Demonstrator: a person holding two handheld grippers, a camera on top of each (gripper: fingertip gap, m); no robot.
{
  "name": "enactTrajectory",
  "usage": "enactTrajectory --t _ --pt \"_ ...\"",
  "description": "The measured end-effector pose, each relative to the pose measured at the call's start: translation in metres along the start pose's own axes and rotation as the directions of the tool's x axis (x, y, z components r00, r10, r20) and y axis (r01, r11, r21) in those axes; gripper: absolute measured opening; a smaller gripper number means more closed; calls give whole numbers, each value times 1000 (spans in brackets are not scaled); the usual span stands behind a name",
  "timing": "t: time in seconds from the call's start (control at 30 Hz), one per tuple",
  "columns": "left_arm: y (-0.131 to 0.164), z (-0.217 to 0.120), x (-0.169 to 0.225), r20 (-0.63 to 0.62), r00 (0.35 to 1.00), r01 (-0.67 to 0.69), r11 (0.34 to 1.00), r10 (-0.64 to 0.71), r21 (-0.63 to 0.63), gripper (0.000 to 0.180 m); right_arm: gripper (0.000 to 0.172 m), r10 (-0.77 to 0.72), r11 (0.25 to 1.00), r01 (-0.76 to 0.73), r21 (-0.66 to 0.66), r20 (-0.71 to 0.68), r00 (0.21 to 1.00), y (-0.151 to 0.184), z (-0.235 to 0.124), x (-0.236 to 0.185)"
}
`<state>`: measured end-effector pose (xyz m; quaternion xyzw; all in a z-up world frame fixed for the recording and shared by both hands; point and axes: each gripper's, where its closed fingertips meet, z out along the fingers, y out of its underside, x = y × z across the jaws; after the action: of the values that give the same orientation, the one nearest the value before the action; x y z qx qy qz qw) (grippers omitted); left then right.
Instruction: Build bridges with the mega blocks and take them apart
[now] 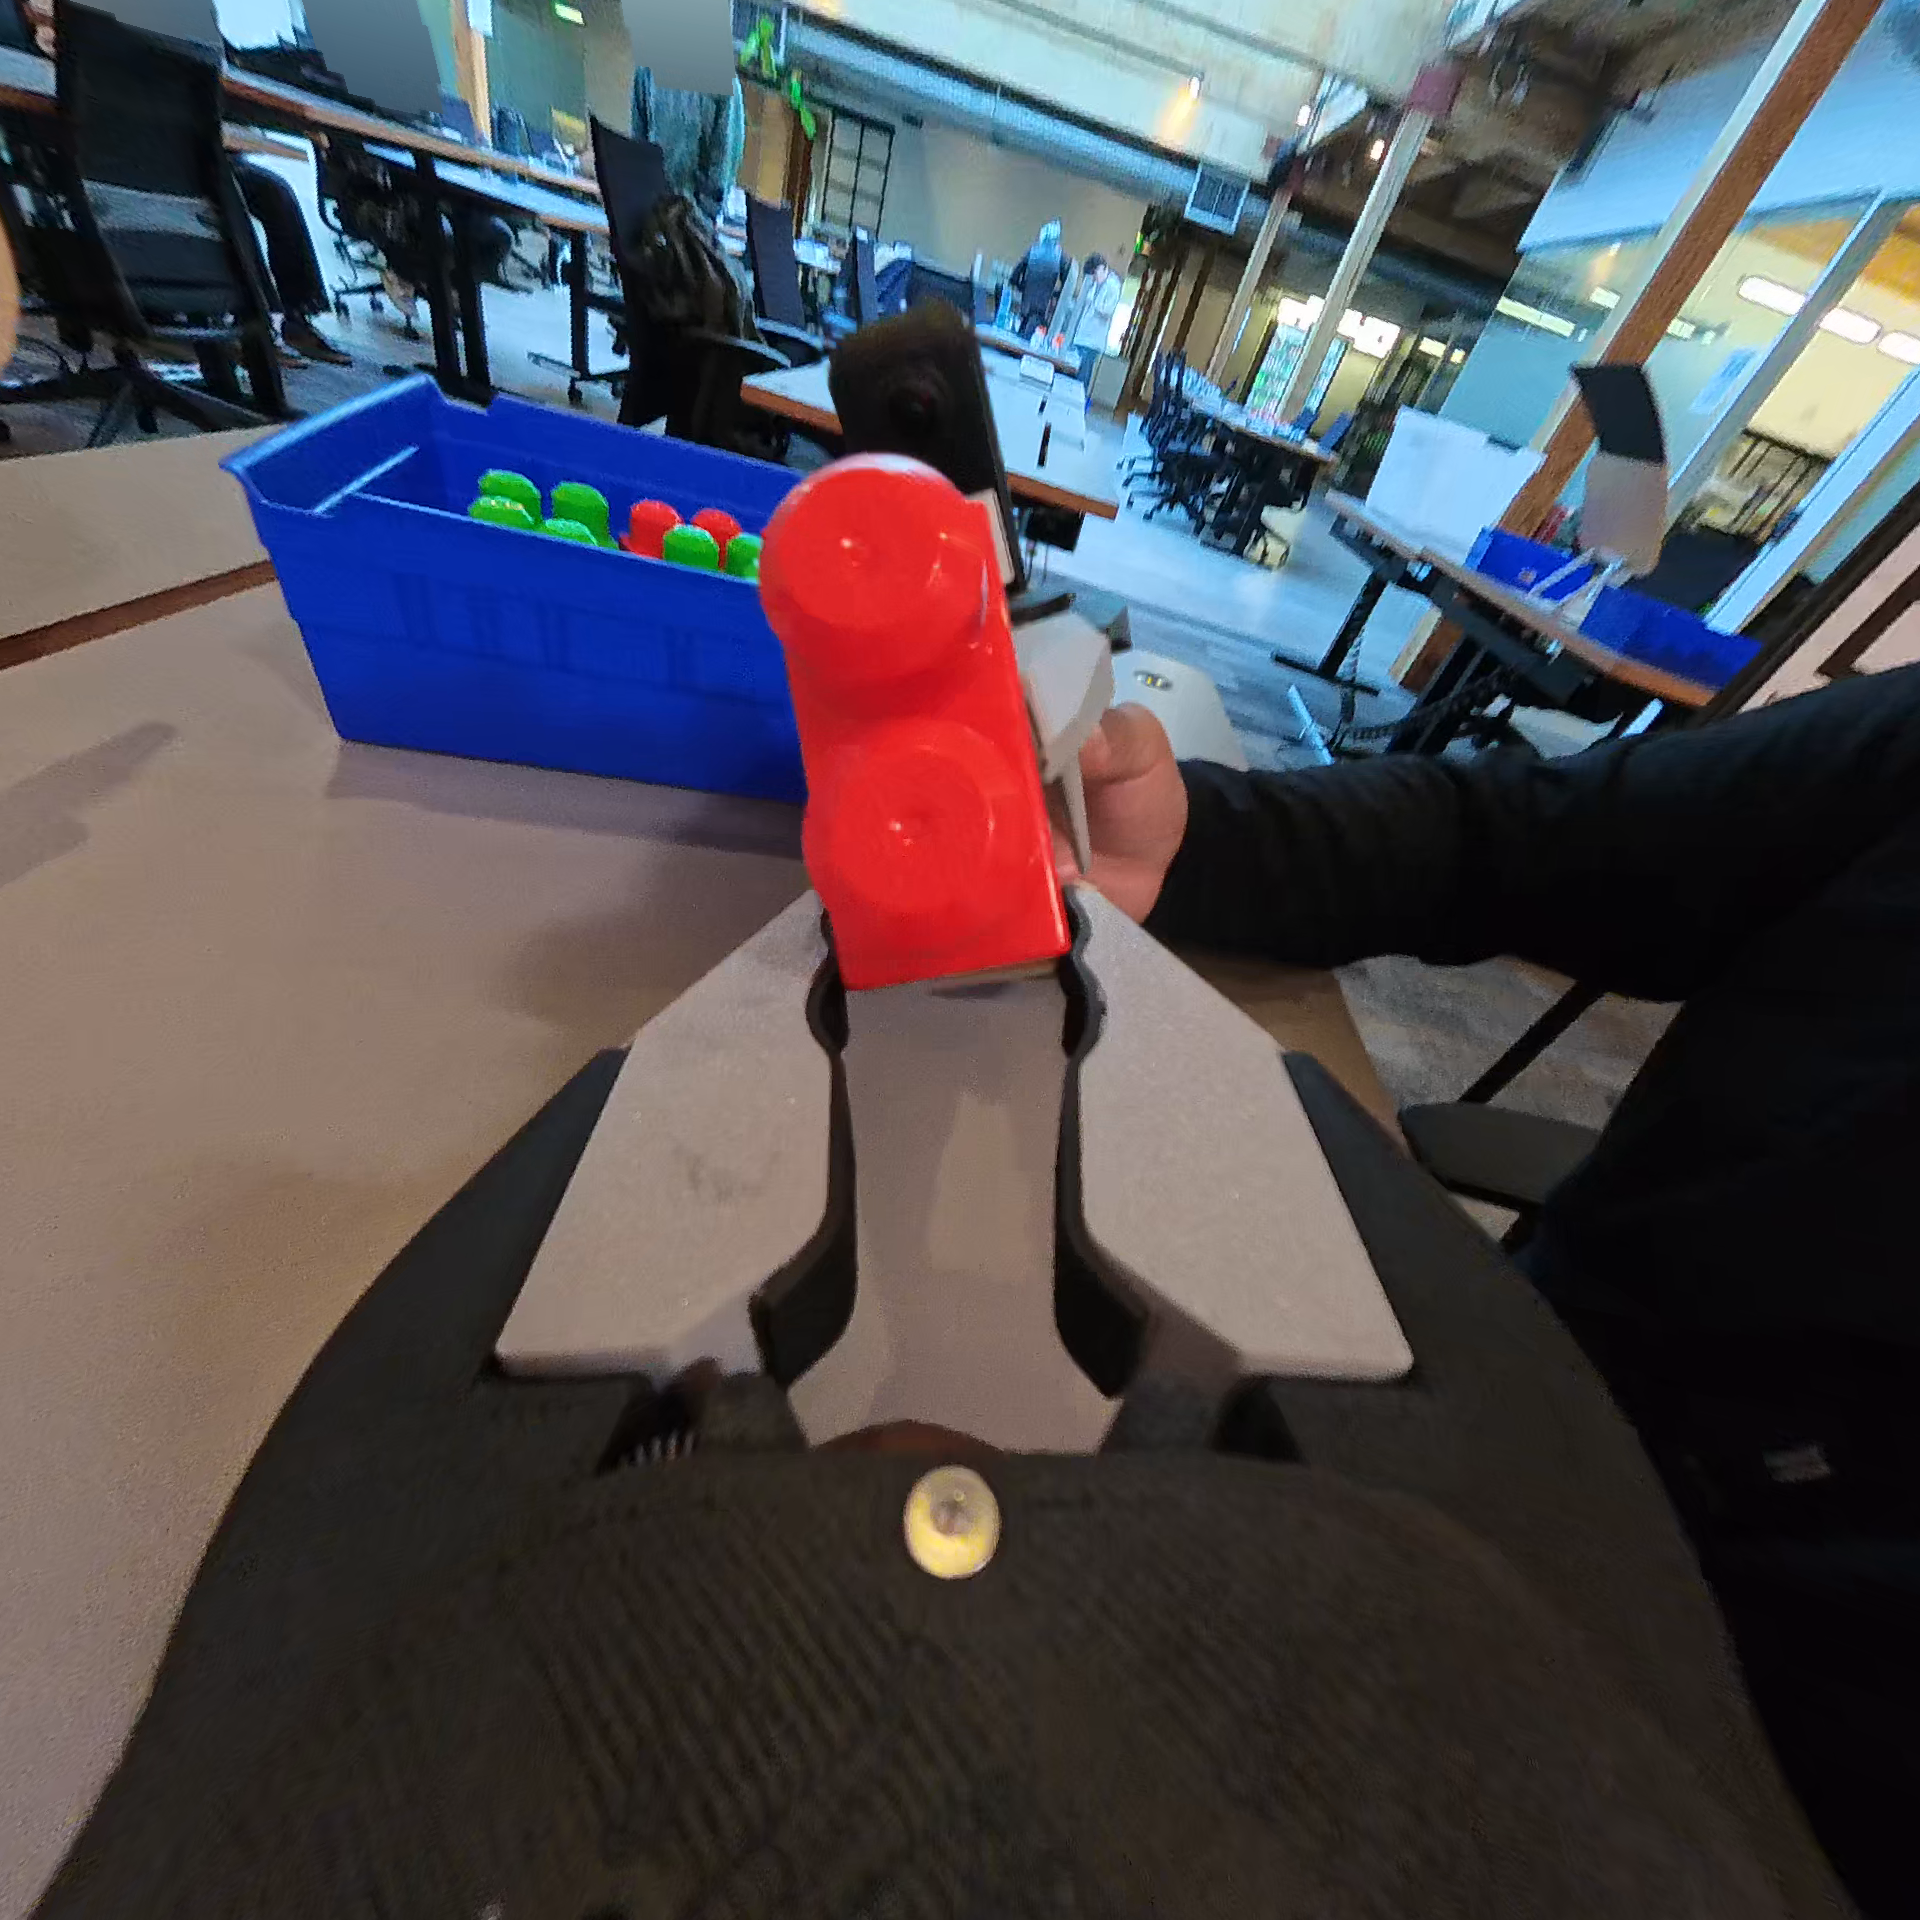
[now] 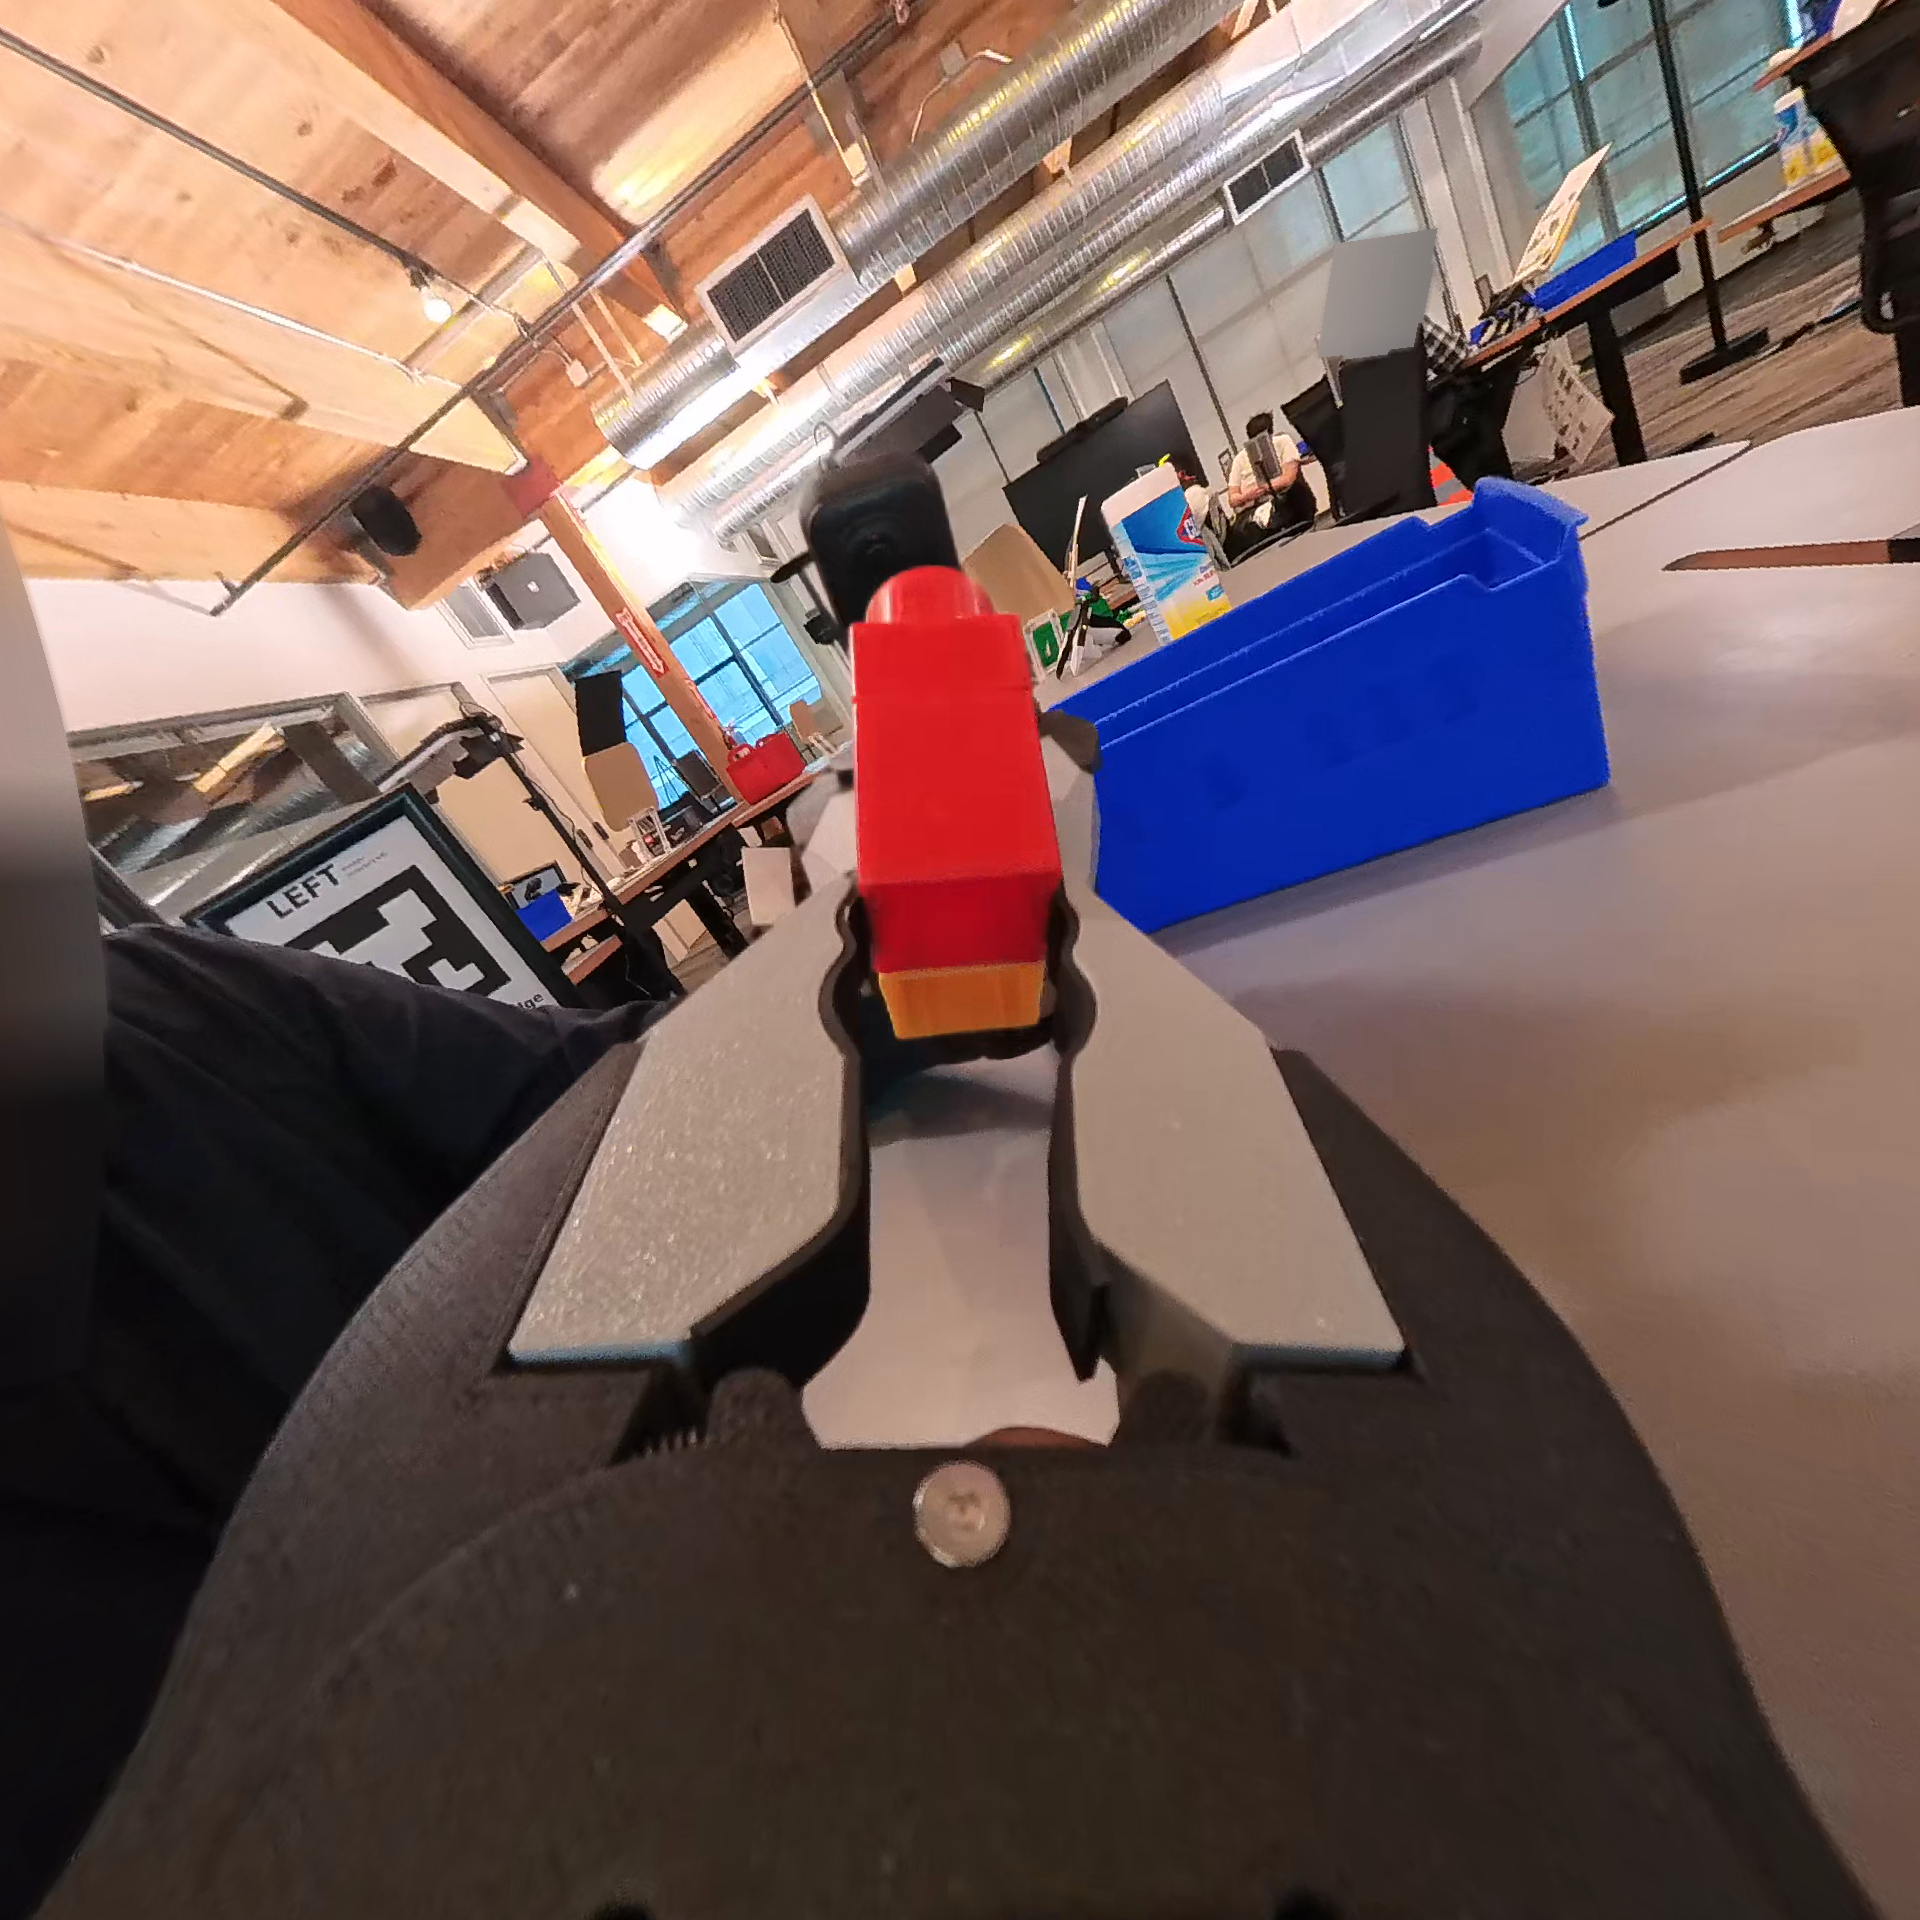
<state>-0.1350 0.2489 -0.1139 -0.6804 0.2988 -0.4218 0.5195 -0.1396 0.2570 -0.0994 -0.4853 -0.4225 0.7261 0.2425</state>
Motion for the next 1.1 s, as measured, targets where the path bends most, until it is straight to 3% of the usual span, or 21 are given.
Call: enactTrajectory --t 0.23,0.57,0.8,0.97,1.1 --pt "-3 -7 4 -27 1000 -12 1000 12 7 36 31 -9 999 10 -42 13 1000 8 5 -3" --pt "7 -14 9 -33 995 -94 990 91 -104 35 32 -115 972 109 -210 -15 993 27 6 -3" --pt "18 -13 8 -54 997 -64 986 56 -155 35 39 -121 957 114 -266 -11 993 31 1 -2" --pt "35 -6 14 -100 995 -45 970 21 -239 35 36 -114 938 115 -328 21 993 45 4 -5" --pt "37 -3 16 -117 993 -27 971 -1 -238 35 33 -119 923 121 -365 27 992 51 2 -6"
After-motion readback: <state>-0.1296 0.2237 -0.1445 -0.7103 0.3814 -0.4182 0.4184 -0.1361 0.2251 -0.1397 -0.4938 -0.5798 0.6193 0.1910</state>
